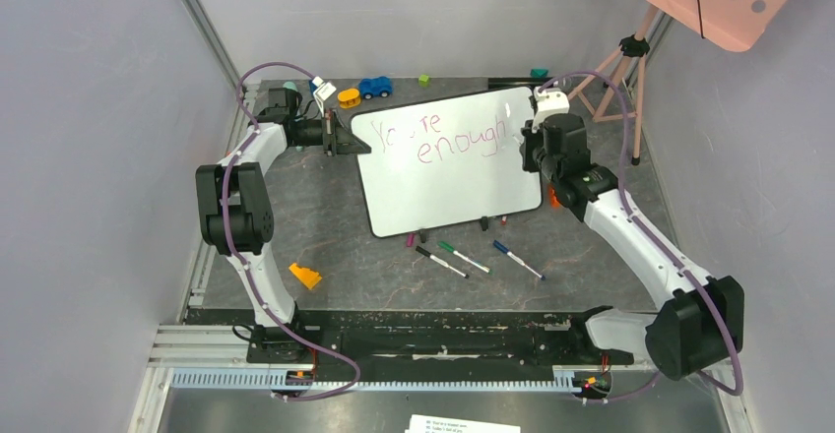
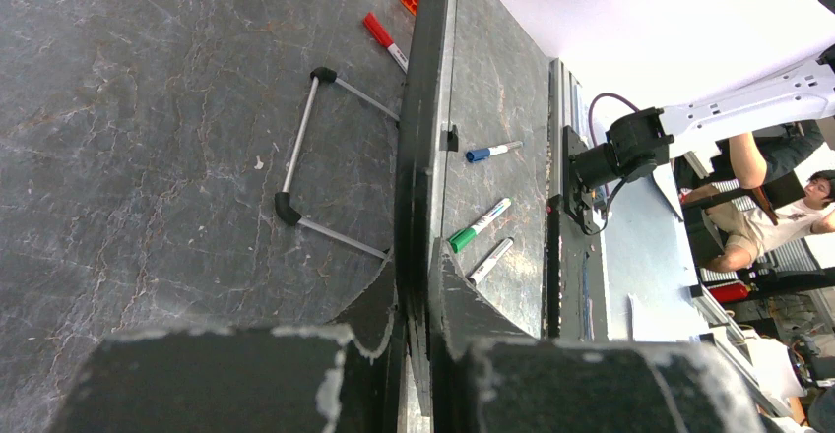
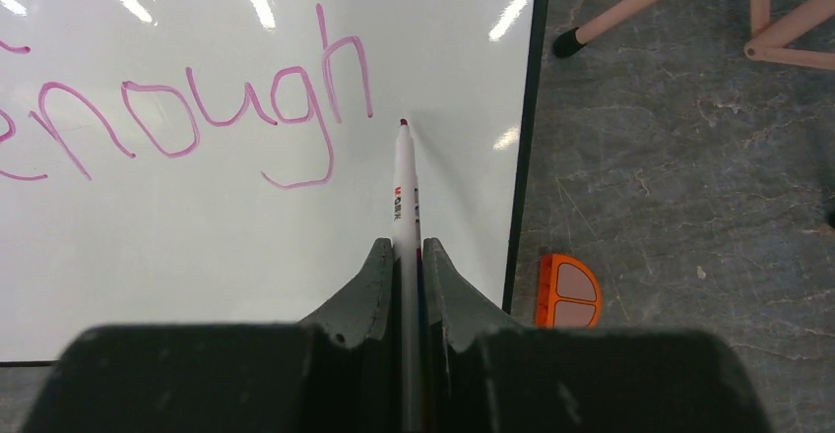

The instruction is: Write a sentence on the whiteboard

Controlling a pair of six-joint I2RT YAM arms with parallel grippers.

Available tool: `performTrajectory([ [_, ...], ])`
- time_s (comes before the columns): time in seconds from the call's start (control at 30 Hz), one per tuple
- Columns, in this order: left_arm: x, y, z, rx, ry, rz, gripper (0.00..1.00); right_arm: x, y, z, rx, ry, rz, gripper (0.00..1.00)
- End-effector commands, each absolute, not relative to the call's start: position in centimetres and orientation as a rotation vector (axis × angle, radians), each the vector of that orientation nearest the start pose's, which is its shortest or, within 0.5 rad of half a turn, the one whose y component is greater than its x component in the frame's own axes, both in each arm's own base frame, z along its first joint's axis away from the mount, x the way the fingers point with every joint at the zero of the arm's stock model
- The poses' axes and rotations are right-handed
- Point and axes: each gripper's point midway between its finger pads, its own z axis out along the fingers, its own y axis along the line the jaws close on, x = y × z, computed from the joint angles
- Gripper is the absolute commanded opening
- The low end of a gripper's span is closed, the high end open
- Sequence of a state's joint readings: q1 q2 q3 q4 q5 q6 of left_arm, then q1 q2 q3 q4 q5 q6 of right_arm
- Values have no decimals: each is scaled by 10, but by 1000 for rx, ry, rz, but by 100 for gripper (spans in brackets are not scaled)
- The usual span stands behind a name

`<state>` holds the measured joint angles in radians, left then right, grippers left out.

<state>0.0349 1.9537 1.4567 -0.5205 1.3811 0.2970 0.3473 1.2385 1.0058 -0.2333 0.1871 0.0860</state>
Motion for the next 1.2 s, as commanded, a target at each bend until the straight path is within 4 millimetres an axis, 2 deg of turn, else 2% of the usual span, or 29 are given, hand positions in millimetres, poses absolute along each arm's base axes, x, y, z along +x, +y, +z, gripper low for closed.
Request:
performTrajectory([
  [0.0,403,-157,107,854,2021,-1220,2,387,115,244,-148,1960,148,0],
  [0.43,403,-157,106,853,2022,-1220,2,396,114,238,-132,1976,125,0],
  [0.63,404,-157,106,855,2021,-1219,2,397,111,227,-132,2002,96,0],
  [0.9,403,-157,106,852,2023,-1222,2,391,109,212,-144,2045,92,0],
  [1.07,404,-157,106,852,2023,-1221,2,380,118,201,-193,2073,157,0],
  [1.17,404,-157,107,853,2022,-1221,2,377,120,206,-199,2060,171,0],
])
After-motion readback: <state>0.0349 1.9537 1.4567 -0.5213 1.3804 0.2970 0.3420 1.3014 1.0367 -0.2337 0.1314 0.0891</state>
